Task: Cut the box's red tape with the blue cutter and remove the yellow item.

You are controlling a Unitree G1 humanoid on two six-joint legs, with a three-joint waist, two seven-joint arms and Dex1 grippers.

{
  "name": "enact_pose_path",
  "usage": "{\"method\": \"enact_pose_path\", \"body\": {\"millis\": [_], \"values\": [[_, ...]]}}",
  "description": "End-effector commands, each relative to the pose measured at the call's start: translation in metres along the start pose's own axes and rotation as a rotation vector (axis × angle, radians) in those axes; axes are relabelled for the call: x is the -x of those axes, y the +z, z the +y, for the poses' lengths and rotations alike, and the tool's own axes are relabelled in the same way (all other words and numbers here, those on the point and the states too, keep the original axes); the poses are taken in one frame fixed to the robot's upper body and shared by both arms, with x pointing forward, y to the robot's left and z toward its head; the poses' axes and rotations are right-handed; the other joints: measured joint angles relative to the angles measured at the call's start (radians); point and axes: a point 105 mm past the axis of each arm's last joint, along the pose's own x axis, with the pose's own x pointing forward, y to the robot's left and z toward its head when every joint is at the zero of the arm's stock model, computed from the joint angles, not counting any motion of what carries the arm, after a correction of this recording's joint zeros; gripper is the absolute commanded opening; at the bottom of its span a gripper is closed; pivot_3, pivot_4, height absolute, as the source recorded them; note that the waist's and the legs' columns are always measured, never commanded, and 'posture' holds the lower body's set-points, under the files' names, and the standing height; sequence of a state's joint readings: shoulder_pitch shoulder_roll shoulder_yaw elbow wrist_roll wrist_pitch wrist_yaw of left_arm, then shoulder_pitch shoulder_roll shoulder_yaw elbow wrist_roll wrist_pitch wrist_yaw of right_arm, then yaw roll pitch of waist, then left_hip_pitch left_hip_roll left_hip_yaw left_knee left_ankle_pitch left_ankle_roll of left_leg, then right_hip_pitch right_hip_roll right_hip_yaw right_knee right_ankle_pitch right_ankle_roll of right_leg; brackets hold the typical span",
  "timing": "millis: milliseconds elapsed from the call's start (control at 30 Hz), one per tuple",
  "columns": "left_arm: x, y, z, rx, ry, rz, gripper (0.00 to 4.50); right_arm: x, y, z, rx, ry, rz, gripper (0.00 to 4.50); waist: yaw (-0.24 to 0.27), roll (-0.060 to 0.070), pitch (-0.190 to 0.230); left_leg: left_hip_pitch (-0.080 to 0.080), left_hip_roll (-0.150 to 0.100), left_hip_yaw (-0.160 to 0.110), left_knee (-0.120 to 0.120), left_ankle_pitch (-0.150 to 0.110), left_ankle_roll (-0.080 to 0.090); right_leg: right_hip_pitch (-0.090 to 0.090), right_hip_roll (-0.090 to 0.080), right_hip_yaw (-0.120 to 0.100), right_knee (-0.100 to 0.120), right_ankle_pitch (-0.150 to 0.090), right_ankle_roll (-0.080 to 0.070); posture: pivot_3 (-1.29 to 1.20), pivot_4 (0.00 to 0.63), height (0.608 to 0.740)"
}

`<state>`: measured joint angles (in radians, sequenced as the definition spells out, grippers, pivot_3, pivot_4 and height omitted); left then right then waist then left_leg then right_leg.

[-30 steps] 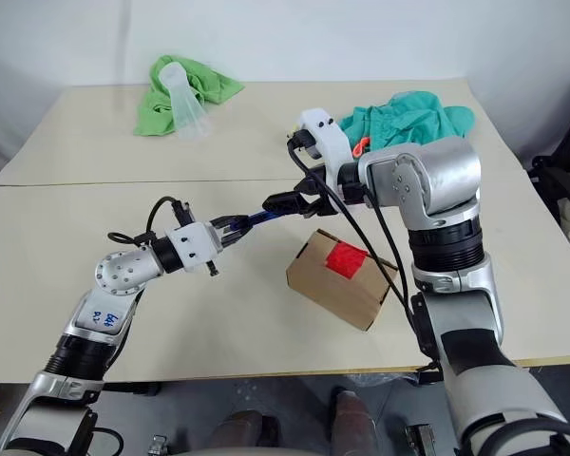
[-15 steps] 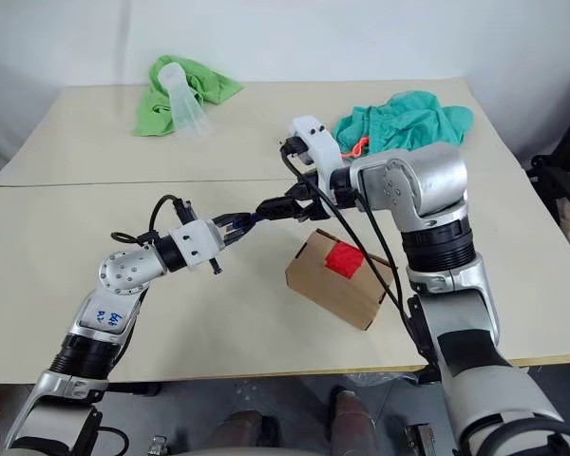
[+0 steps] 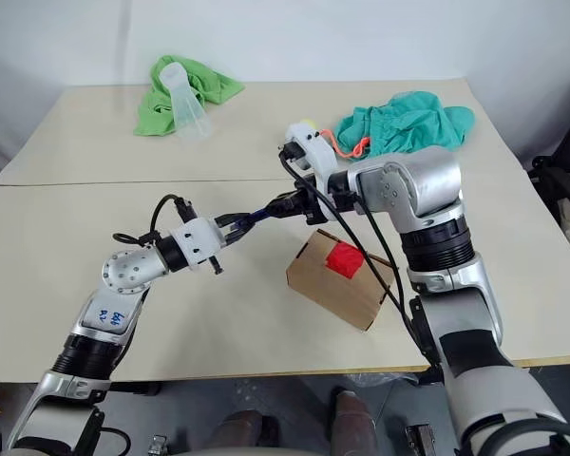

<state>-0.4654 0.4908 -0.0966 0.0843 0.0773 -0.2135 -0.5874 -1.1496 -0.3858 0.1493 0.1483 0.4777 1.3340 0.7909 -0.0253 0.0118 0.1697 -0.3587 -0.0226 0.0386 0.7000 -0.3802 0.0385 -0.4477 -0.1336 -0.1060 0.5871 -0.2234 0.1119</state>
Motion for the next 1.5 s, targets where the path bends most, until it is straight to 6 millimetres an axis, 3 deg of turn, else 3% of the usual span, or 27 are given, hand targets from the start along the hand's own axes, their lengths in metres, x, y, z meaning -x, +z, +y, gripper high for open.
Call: {"method": "enact_pose_path", "body": {"millis": [33, 133, 267, 467, 567, 600, 767, 833, 1000, 1233, 1333, 1367, 1500], "values": [[0.000, 0.015, 0.017, 0.026, 0.057, -0.049, 0.41, 0.009, 0.008, 0.001, 0.015, 0.004, -0.044, 0.15, 0.000, 0.000, 0.000, 0.000, 0.000, 0.000, 0.000, 0.000, 0.000, 0.000, 0.000, 0.000, 0.000, 0.000, 0.000, 0.00, 0.150, 0.740], [0.000, 0.002, 0.022, 0.102, 0.074, 0.051, 0.41, 0.015, 0.012, -0.001, 0.013, -0.010, -0.065, 0.15, -0.001, 0.000, 0.000, 0.000, 0.000, 0.000, 0.000, 0.000, 0.000, 0.000, 0.000, 0.000, 0.000, 0.000, 0.000, 0.00, 0.150, 0.740], [0.013, -0.012, 0.017, 0.280, -0.038, 0.148, 1.71, 0.039, 0.019, -0.009, 0.020, -0.072, -0.113, 0.15, -0.001, 0.000, 0.000, 0.000, 0.000, 0.000, 0.001, 0.000, 0.000, 0.000, 0.001, 0.000, 0.000, 0.000, 0.000, 0.00, 0.150, 0.740], [0.031, -0.001, 0.021, 0.549, -0.087, 0.101, 3.46, 0.063, 0.021, -0.016, 0.013, -0.145, -0.159, 0.15, 0.000, -0.001, 0.000, 0.000, 0.001, -0.001, 0.000, 0.000, 0.000, 0.000, 0.000, 0.000, -0.001, 0.000, 0.000, 0.00, 0.150, 0.740], [0.032, 0.014, 0.015, 0.636, -0.149, 0.063, 4.34, 0.076, 0.020, -0.018, 0.012, -0.176, -0.188, 0.15, 0.000, -0.001, 0.001, 0.000, 0.001, 0.000, 0.000, 0.000, 0.000, 0.000, 0.000, 0.000, 0.000, 0.000, 0.000, 0.00, 0.150, 0.740], [0.028, 0.022, 0.014, 0.671, -0.174, 0.037, 4.50, 0.082, 0.020, -0.018, 0.015, -0.187, -0.200, 0.15, 0.003, -0.001, 0.001, 0.000, 0.001, 0.000, 0.000, 0.000, 0.000, 0.000, 0.000, 0.000, 0.000, 0.000, 0.000, 0.00, 0.150, 0.740], [0.015, 0.052, 0.004, 0.777, -0.276, -0.047, 4.50, 0.103, 0.017, -0.015, 0.024, -0.221, -0.248, 0.15, 0.022, -0.003, 0.002, 0.000, 0.000, -0.001, 0.001, 0.000, 0.000, 0.001, 0.001, 0.001, -0.001, 0.000, 0.001, 0.00, 0.150, 0.740], [0.005, 0.068, -0.007, 0.771, -0.349, -0.100, 4.50, 0.119, 0.013, -0.015, 0.038, -0.263, -0.274, 0.15, 0.024, -0.003, 0.002, 0.000, 0.000, -0.001, 0.001, 0.000, 0.000, 0.001, 0.001, 0.001, -0.001, 0.000, 0.001, 0.00, 0.150, 0.740], [-0.021, 0.087, -0.029, 0.758, -0.461, -0.117, 3.31, 0.152, -0.006, -0.014, 0.059, -0.378, -0.292, 0.15, 0.049, -0.005, 0.003, 0.000, -0.001, 0.000, 0.001, 0.000, 0.000, 0.002, 0.001, 0.001, -0.003, 0.001, 0.002, 0.00, 0.150, 0.740], [-0.043, 0.087, -0.057, 0.723, -0.560, -0.056, 1.13, 0.154, -0.040, 0.001, 0.125, -0.419, -0.180, 0.15, 0.049, -0.006, 0.004, 0.002, 0.000, 0.003, 0.001, 0.001, -0.001, 0.003, 0.003, 0.003, -0.002, 0.002, 0.003, 0.00, 0.150, 0.740], [-0.047, 0.084, -0.064, 0.687, -0.582, -0.038, 0.24, 0.150, -0.045, 0.003, 0.143, -0.428, -0.162, 0.15, 0.047, -0.006, 0.004, 0.002, 0.000, 0.003, 0.001, 0.001, 0.000, 0.003, 0.003, 0.004, -0.002, 0.002, 0.003, 0.00, 0.150, 0.740], [-0.048, 0.082, -0.066, 0.683, -0.591, -0.020, 0.05, 0.150, -0.046, 0.003, 0.148, -0.430, -0.160, 0.15, 0.047, -0.006, 0.004, 0.002, 0.000, 0.003, 0.001, 0.001, 0.000, 0.003, 0.003, 0.005, -0.002, 0.003, 0.003, 0.00, 0.150, 0.740], [-0.053, 0.075, -0.072, 0.653, -0.609, 0.032, 0.05, 0.148, -0.050, 0.004, 0.155, -0.439, -0.153, 0.15, 0.050, -0.006, 0.004, 0.002, 0.000, 0.003, 0.002, 0.002, 0.000, 0.003, 0.002, 0.005, -0.002, 0.003, 0.003, 0.00, 0.150, 0.740]]}}
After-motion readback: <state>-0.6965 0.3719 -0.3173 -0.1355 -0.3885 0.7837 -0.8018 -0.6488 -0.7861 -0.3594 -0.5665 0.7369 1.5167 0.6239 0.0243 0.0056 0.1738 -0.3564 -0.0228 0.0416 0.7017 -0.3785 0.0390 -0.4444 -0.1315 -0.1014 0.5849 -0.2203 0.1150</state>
